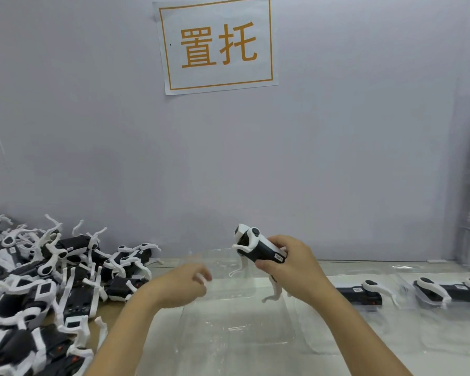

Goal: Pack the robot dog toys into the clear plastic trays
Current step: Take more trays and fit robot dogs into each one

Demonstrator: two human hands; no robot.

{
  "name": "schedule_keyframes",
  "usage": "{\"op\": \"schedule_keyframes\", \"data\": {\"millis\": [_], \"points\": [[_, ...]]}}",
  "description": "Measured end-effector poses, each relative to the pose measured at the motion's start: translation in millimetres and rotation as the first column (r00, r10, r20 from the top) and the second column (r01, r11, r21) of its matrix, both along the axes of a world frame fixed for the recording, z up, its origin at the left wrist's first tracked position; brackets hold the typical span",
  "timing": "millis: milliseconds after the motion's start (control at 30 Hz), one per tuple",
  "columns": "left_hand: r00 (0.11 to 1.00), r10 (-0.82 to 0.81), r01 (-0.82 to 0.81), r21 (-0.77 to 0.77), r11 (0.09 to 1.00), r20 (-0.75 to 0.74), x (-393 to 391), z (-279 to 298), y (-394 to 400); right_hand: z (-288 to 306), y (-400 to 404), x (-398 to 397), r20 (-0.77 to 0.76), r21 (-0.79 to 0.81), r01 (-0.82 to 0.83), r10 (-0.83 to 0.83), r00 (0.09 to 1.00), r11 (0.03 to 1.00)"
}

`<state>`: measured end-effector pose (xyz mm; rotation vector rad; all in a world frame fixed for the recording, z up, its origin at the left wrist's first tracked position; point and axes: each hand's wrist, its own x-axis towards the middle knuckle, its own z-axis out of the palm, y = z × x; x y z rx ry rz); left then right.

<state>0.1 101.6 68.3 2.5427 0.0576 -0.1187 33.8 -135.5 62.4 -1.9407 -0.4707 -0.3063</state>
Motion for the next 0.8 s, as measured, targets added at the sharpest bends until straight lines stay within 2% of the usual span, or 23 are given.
{"op": "schedule_keyframes", "data": {"millis": [33, 100, 200, 300, 500, 567, 667, 800], "points": [[0.997, -0.021, 0.025, 0.054, 0.998, -0.07, -1.4, -3.3, 2.1, 0.6, -0.4, -0.8, -0.01, -0.003, -0.014, 0.014, 1.0, 1.0], [0.996, -0.016, 0.021, 0.062, 0.998, -0.085, -1.5, -10.5, 2.3, 0.8, 1.9, -2.6, -0.039, -0.004, -0.069, 0.069, 0.997, 0.998], [0.999, 0.039, -0.039, -0.094, 0.995, 0.002, 3.6, -21.5, -3.4, -3.7, 11.3, -4.0, -0.051, -0.031, -0.131, 0.129, 0.99, 0.991], [0.992, 0.091, -0.078, -0.155, 0.985, 0.083, 8.4, -29.5, -10.0, -13.5, 24.1, -5.4, -0.035, -0.095, -0.156, 0.153, 0.988, 0.983], [0.978, 0.184, -0.142, -0.335, 0.931, 0.096, 16.2, -42.3, -15.5, -24.0, 29.6, -4.6, -0.002, -0.371, -0.042, 0.044, 0.999, 0.928], [0.977, 0.204, -0.161, -0.424, 0.891, 0.056, 16.7, -44.8, -14.9, -24.6, 29.5, -4.4, 0.004, -0.424, -0.033, 0.038, 0.999, 0.905], [0.976, 0.219, -0.185, -0.53, 0.828, 0.002, 18.1, -46.6, -18.5, -27.3, 32.7, -5.5, -0.013, -0.423, -0.037, 0.035, 0.999, 0.905], [0.921, 0.377, -0.329, -0.724, 0.606, -0.103, 22.3, -46.1, -21.9, -34.3, 33.8, -4.6, -0.044, -0.472, -0.035, 0.016, 0.999, 0.881]]}}
